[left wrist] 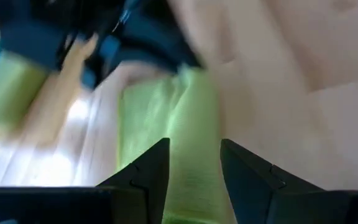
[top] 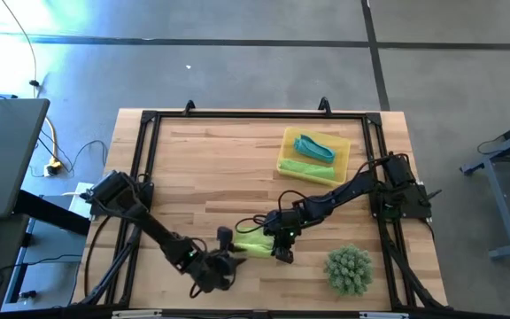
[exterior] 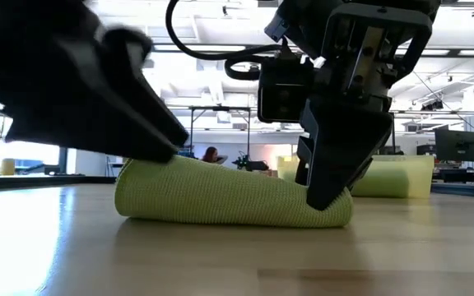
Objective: Roll microfiber towels into tight, uniform cylinder then place into a basket
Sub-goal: Roll the green microfiber towel
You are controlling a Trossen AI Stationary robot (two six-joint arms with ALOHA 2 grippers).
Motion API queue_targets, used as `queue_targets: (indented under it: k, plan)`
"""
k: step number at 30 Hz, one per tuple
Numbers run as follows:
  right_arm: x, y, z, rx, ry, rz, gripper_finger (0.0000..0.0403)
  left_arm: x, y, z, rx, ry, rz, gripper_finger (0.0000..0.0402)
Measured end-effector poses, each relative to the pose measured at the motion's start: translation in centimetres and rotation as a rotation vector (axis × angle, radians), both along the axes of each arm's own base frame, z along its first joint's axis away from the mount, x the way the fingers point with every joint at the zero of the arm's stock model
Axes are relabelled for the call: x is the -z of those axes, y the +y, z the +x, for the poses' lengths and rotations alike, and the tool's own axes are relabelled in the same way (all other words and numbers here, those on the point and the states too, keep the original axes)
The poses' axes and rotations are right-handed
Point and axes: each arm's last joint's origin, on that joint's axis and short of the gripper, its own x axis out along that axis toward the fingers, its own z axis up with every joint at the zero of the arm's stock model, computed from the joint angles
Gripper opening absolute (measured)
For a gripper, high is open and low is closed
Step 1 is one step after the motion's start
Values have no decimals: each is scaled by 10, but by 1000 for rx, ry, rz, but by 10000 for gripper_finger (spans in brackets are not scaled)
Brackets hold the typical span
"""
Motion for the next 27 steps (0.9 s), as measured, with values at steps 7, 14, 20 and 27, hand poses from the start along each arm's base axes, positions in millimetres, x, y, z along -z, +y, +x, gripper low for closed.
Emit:
queue_targets:
  k: [7, 14, 20, 27]
  plan:
    - [0, 0, 0, 2, 0, -2, 3, 12, 19, -1, -105, 151, -226, 135]
    - [-1, 0, 1, -64, -66, -55, 21, 12, 16, -2, -152, 174, -432, 131]
    - [-14, 1, 4, -210, -142, -147, 87, 14, 22, 2, -252, 176, -570, 130]
    - [-51, 8, -3, -401, -60, -387, 127, 20, 24, 5, -312, 196, -677, 130]
